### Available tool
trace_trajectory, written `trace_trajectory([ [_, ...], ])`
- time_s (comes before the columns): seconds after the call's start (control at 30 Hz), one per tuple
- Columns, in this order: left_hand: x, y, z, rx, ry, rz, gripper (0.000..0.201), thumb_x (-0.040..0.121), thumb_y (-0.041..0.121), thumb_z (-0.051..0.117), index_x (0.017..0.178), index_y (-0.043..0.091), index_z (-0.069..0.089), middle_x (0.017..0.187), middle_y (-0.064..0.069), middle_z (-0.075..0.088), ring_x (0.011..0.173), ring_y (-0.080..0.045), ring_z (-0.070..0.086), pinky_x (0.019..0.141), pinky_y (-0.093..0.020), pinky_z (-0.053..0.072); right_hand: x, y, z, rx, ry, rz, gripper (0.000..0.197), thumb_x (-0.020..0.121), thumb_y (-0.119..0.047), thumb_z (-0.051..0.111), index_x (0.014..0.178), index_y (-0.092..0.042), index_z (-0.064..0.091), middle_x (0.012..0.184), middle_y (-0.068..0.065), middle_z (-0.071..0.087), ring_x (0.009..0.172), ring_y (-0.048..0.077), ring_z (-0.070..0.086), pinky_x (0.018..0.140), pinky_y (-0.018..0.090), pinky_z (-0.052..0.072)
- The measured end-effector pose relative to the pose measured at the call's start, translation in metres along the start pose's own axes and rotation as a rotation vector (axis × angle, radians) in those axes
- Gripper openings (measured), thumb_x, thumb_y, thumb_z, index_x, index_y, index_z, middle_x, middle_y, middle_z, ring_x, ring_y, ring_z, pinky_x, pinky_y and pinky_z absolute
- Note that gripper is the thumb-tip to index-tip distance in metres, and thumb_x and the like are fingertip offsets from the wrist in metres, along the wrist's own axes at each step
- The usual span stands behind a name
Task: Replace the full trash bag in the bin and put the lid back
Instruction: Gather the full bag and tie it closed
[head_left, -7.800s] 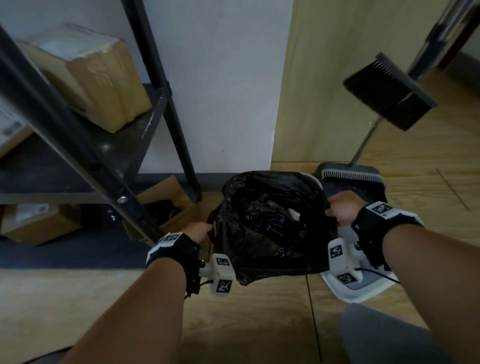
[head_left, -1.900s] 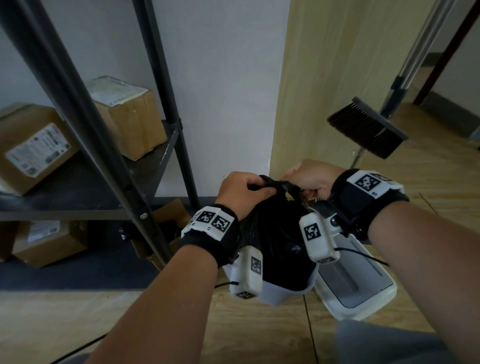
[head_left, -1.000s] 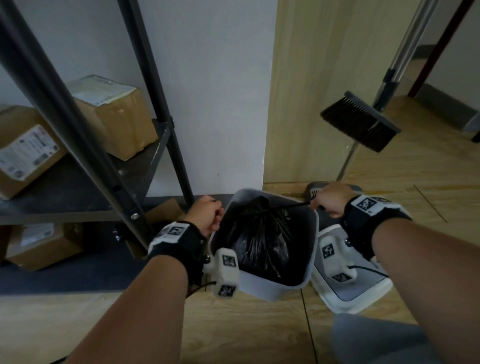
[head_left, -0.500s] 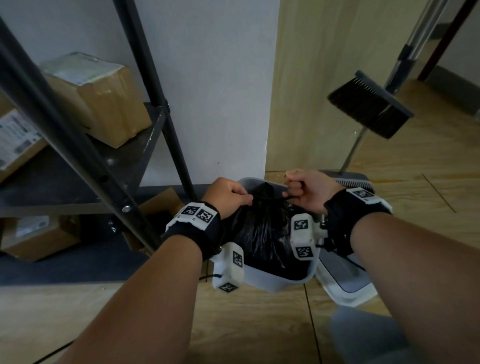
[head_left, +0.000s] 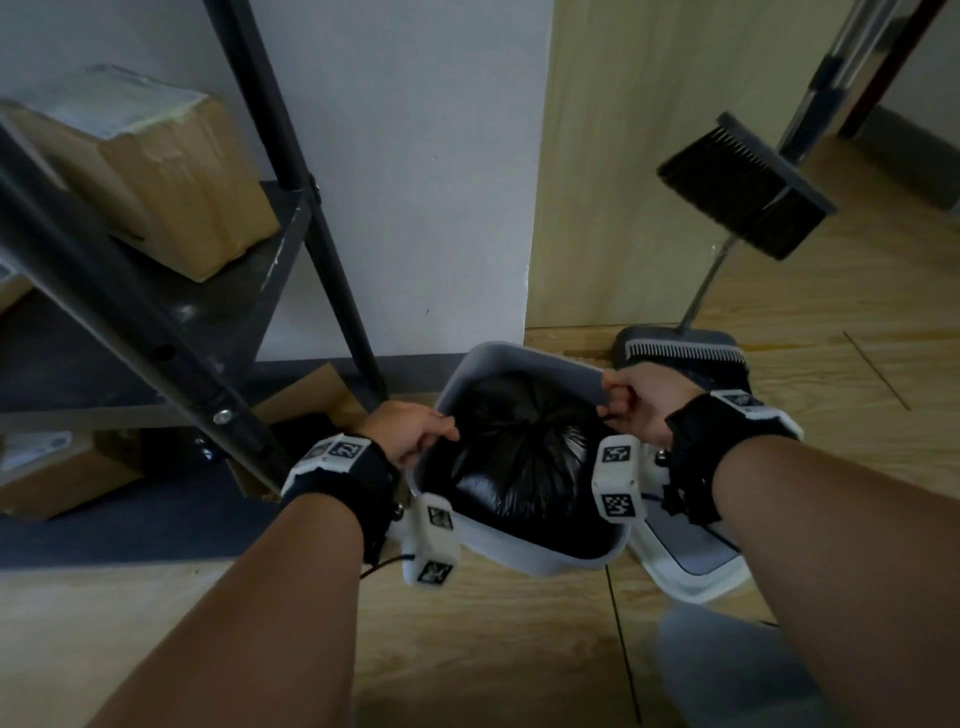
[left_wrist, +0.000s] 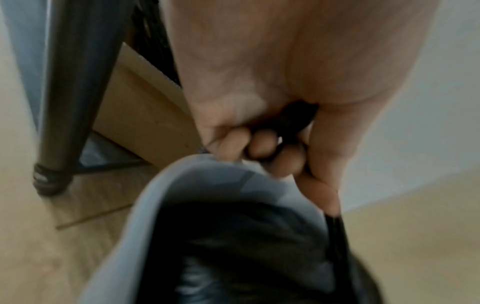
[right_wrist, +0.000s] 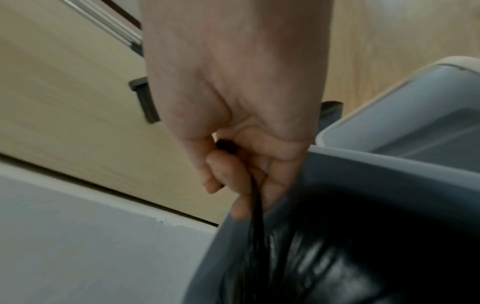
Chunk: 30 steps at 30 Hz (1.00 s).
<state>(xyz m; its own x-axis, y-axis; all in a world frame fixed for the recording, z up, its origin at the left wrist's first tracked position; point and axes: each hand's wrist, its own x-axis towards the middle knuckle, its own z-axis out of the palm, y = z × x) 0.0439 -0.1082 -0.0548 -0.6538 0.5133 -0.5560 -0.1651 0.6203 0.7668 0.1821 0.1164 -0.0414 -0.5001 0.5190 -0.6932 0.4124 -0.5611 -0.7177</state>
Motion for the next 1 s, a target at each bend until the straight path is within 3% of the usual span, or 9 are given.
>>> trace_trajectory([
  [0.17, -0.004, 0.028, 0.007, -0.534, -0.154, 0.059, 0.035, 0.096, 0.008, 0.042, 0.062, 0.008, 0.05, 0.088, -0.005, 0.067, 0.077, -0.015, 0.06, 0.072, -0.019, 0.05, -0.016, -0.03, 0.016, -0.075, -0.173, -0.111, 0.026, 0.097, -0.015, 0.05, 0.072, -0.01, 0.054, 0.05, 0.001, 0.049, 0.054, 0.018, 0.051, 0.064, 0.031, 0.05],
  [0.27, -0.002, 0.036, 0.025, -0.663, -0.176, 0.091, 0.033, 0.098, 0.011, 0.041, 0.067, 0.005, 0.052, 0.068, -0.009, 0.07, 0.068, -0.02, 0.068, 0.072, -0.026, 0.055, -0.032, -0.045, 0.03, -0.176, -0.302, -0.149, 0.026, 0.097, -0.015, 0.05, 0.073, -0.011, 0.056, 0.052, 0.001, 0.057, 0.052, 0.015, 0.058, 0.067, 0.029, 0.051],
  [0.33, -0.002, 0.039, 0.035, -0.617, -0.133, 0.117, 0.022, 0.095, 0.007, 0.049, 0.077, 0.003, 0.06, 0.06, -0.005, 0.067, 0.06, -0.016, 0.067, 0.068, -0.024, 0.054, -0.04, -0.053, 0.037, -0.266, -0.382, -0.188, 0.024, 0.096, -0.015, 0.051, 0.073, -0.011, 0.057, 0.063, 0.003, 0.059, 0.059, 0.015, 0.061, 0.07, 0.027, 0.05],
  [0.43, -0.005, 0.042, 0.04, -0.478, -0.123, 0.159, 0.017, 0.085, -0.009, 0.059, 0.087, 0.007, 0.065, 0.076, -0.004, 0.067, 0.066, -0.012, 0.067, 0.067, -0.017, 0.056, -0.049, -0.063, 0.04, -0.386, -0.464, -0.268, 0.014, 0.093, -0.013, 0.057, 0.081, -0.01, 0.063, 0.077, 0.005, 0.065, 0.072, 0.017, 0.064, 0.082, 0.03, 0.053],
  [0.5, -0.001, 0.041, 0.04, -0.366, -0.119, 0.17, 0.025, 0.078, -0.012, 0.065, 0.089, 0.011, 0.068, 0.088, -0.005, 0.07, 0.083, -0.018, 0.069, 0.083, -0.025, 0.057, -0.053, -0.069, 0.04, -0.437, -0.463, -0.325, 0.008, 0.091, -0.011, 0.06, 0.087, -0.008, 0.067, 0.084, 0.006, 0.069, 0.078, 0.016, 0.066, 0.09, 0.032, 0.052],
  [0.6, -0.003, 0.043, 0.044, -0.116, -0.052, 0.212, 0.025, 0.067, 0.007, 0.079, 0.091, 0.015, 0.074, 0.096, -0.007, 0.076, 0.097, -0.024, 0.07, 0.098, -0.04, 0.052, -0.056, -0.078, 0.041, -0.461, -0.437, -0.402, 0.008, 0.088, -0.011, 0.064, 0.089, -0.007, 0.07, 0.087, 0.005, 0.072, 0.082, 0.014, 0.068, 0.088, 0.029, 0.051],
  [0.7, -0.006, 0.048, 0.051, 0.061, 0.048, 0.288, 0.022, 0.072, 0.017, 0.078, 0.092, 0.008, 0.073, 0.087, -0.011, 0.077, 0.083, -0.021, 0.072, 0.09, -0.034, 0.055, -0.059, -0.082, 0.045, -0.51, -0.448, -0.447, 0.006, 0.087, -0.009, 0.065, 0.088, -0.006, 0.071, 0.085, 0.003, 0.073, 0.078, 0.009, 0.069, 0.077, 0.021, 0.051],
  [0.83, -0.009, 0.052, 0.054, 0.078, 0.056, 0.335, 0.021, 0.079, 0.014, 0.073, 0.098, 0.006, 0.071, 0.074, -0.008, 0.073, 0.067, -0.014, 0.067, 0.08, -0.027, 0.051, -0.061, -0.08, 0.053, -0.541, -0.462, -0.472, 0.005, 0.084, -0.009, 0.068, 0.088, -0.006, 0.071, 0.084, 0.004, 0.074, 0.08, 0.01, 0.069, 0.08, 0.023, 0.052],
  [1.0, -0.009, 0.055, 0.052, 0.09, 0.021, 0.321, 0.047, 0.067, 0.022, 0.083, 0.111, 0.01, 0.068, 0.103, -0.003, 0.073, 0.093, -0.015, 0.069, 0.087, -0.026, 0.052, -0.061, -0.08, 0.058, -0.543, -0.467, -0.482, 0.004, 0.084, -0.009, 0.068, 0.086, -0.008, 0.072, 0.084, 0.004, 0.074, 0.08, 0.01, 0.069, 0.082, 0.024, 0.051],
])
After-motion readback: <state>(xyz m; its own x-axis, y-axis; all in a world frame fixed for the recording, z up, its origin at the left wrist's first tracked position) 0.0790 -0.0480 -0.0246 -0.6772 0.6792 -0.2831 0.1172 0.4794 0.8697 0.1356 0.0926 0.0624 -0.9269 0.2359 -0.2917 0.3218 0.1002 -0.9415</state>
